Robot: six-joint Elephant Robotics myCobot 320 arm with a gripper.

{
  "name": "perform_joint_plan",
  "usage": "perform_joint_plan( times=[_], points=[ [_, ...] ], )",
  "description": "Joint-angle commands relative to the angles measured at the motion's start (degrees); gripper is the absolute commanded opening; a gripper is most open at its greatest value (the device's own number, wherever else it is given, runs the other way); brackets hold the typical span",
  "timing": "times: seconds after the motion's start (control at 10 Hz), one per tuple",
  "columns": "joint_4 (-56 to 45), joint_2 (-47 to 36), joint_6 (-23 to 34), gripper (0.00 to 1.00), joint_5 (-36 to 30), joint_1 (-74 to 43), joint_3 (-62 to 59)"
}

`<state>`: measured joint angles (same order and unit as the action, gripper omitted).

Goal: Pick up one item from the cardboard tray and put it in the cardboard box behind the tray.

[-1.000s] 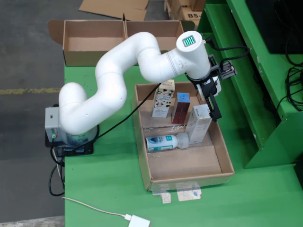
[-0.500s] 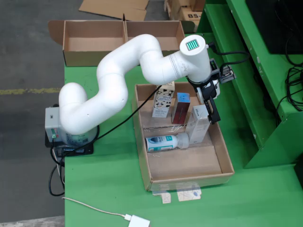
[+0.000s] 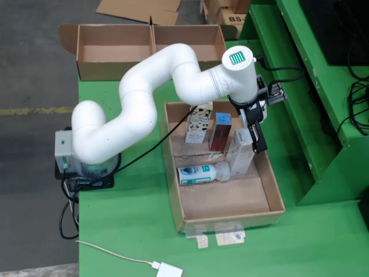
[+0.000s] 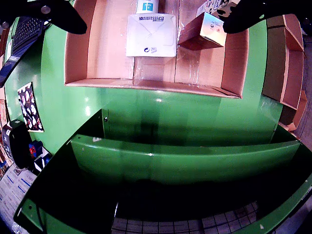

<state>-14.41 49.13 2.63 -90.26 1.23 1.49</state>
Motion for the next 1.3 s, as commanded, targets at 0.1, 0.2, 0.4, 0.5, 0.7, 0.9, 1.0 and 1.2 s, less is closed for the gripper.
perform_joint_plan(
  times=[0.1, 0.2, 0.4, 0.5, 0.7, 0.9, 1.0, 1.2],
  points=[
    [1.53, 0.14, -0.59, 1.0, 0.15, 0.16, -1.49],
    [2.49, 1.06, -0.64, 1.0, 0.27, 0.21, -1.49],
    [2.47, 2.0, -0.57, 1.0, -0.23, 0.06, -1.49],
    [2.47, 2.0, -0.57, 1.0, -0.23, 0.06, -1.49],
    [3.86, 3.51, -0.33, 1.0, -0.4, -0.11, -1.49],
    [4.18, 4.41, -0.29, 1.0, -0.33, -0.04, -1.49],
    [5.35, 5.35, -0.31, 1.0, -0.11, 0.0, -1.49],
    [8.09, 7.12, -0.35, 1.0, 0.34, -0.09, -1.49]
  ],
)
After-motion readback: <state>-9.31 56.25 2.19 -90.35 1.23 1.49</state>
